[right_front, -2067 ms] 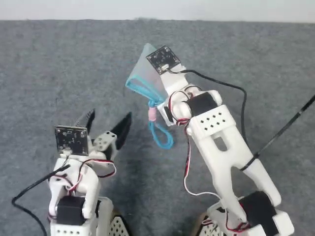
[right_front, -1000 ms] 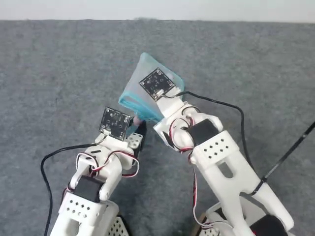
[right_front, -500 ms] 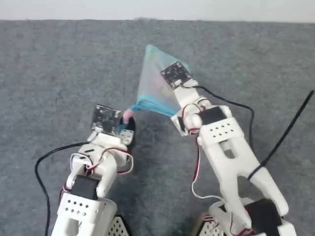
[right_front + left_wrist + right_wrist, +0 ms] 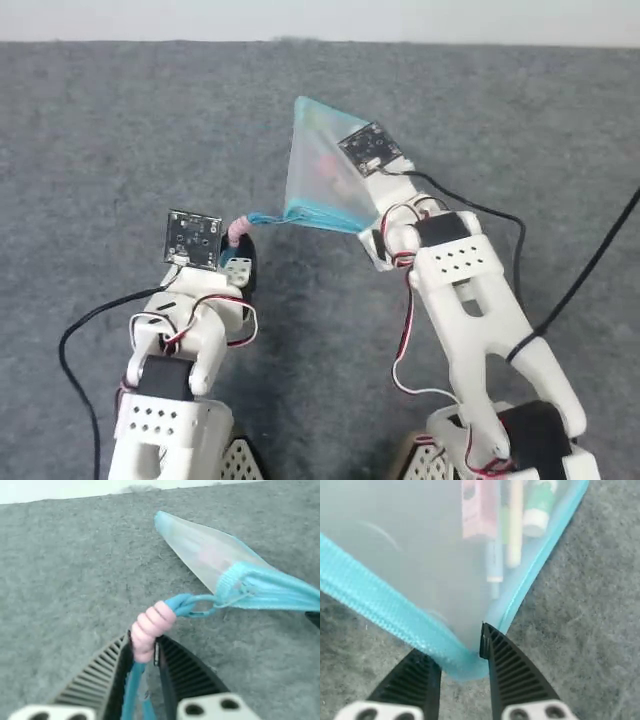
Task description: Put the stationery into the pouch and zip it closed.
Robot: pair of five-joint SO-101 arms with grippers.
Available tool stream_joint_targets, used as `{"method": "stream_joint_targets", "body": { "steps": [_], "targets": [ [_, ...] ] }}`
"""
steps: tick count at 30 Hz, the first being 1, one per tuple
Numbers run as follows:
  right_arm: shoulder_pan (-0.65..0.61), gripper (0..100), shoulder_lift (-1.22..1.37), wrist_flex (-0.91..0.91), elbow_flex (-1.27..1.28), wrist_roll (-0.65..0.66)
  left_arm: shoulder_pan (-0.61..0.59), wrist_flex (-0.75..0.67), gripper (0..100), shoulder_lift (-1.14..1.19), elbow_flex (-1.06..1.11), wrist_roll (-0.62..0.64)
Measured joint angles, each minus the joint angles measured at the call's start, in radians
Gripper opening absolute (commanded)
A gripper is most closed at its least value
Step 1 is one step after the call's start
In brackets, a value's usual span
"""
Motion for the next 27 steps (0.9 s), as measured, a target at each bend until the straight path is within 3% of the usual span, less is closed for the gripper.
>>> {"method": "stream_joint_targets", "body": {
  "steps": [12, 22, 27],
  "targets": [
    [0.137, 0.6, -0.014, -0.026, 0.091, 0.051, -0.006, 0.000, 1, 0.000, 0.012, 0.000],
    [0.172, 0.6, -0.014, -0.028, 0.114, 0.051, -0.005, 0.000, 1, 0.000, 0.018, 0.000],
    [0.278, 0.6, 0.012, -0.018, 0.157, 0.049, 0.000, -0.020, 1, -0.006, 0.061, 0.002]
  ]
}}
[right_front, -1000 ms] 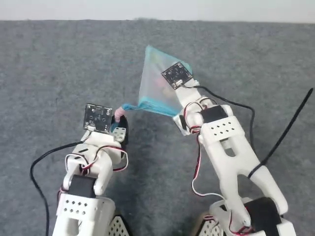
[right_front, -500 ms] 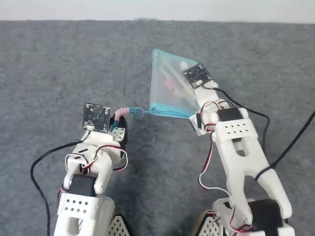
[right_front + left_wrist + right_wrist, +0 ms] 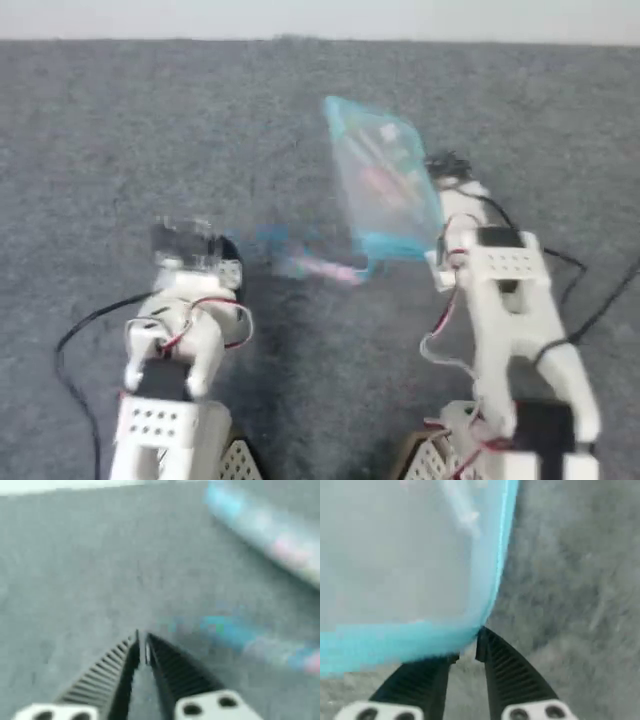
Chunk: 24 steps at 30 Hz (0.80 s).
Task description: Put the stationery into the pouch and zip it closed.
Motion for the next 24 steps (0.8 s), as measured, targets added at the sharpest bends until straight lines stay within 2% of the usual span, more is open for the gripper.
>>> {"method": "stream_joint_targets", "body": {
  "steps": [7, 15, 24],
  "targets": [
    [0.003, 0.6, -0.002, 0.000, 0.040, -0.002, 0.130, -0.006, 1, 0.005, 0.040, -0.002],
    [-0.043, 0.6, -0.097, 0.000, 0.121, -0.002, 0.138, -0.006, 1, 0.005, 0.040, -0.002],
    [-0.040, 0.6, -0.114, -0.009, 0.141, -0.002, 0.138, -0.006, 1, 0.005, 0.040, -0.002]
  ]
}}
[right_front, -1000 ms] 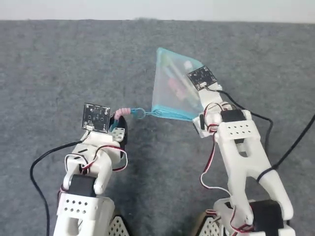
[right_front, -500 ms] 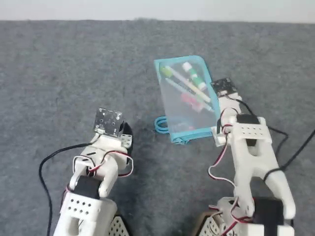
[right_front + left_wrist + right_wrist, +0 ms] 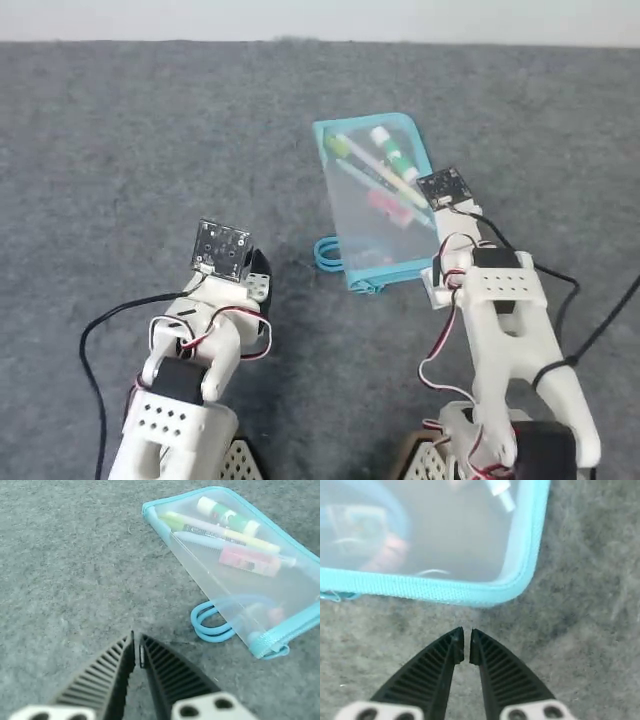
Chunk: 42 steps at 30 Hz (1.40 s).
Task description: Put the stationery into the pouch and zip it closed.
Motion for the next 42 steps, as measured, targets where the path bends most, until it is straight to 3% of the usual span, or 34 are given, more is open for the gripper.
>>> {"method": "stream_joint_targets", "body": {
  "steps": [12, 18, 26, 35, 42],
  "targets": [
    [0.000, 0.6, 0.000, 0.000, -0.003, 0.000, 0.000, 0.000, 1, 0.000, 0.000, 0.000],
    [-0.006, 0.6, 0.000, -0.028, -0.161, -0.008, 0.000, 0.000, 1, 0.000, 0.000, 0.000],
    [-0.095, 0.6, 0.032, -0.330, -0.264, -0.068, 0.000, -0.020, 1, 0.000, 0.000, 0.000],
    [-0.094, 0.6, 0.466, -0.806, -0.293, -0.068, 0.000, -0.021, 1, 0.000, 0.000, 0.000],
    [-0.087, 0.6, 0.700, -0.852, -0.390, -0.071, 0.000, -0.021, 1, 0.000, 0.009, 0.000]
  ]
}}
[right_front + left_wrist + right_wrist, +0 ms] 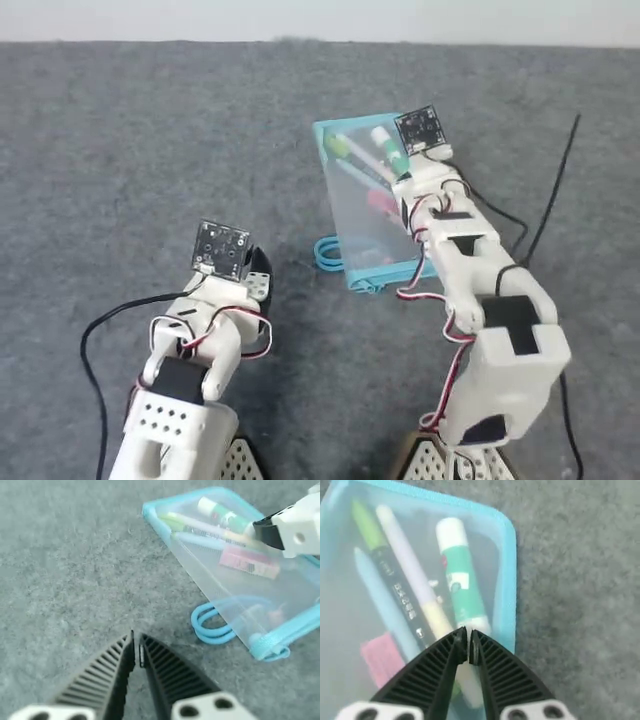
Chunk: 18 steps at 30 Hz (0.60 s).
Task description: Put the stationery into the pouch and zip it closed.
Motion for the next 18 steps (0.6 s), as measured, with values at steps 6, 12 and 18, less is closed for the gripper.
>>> {"method": "stream_joint_targets", "body": {
  "steps": [6, 12, 18],
  "targets": [
    [0.002, 0.6, -0.003, 0.334, -0.140, 0.000, 0.000, 0.000, 1, 0.000, 0.000, 0.000],
    [0.002, 0.6, -0.021, 0.730, -0.249, -0.002, 0.000, 0.000, 1, 0.000, 0.000, 0.000],
    [0.000, 0.6, -0.025, 0.895, -0.252, -0.002, 0.000, 0.000, 1, 0.000, 0.000, 0.000]
  ]
}}
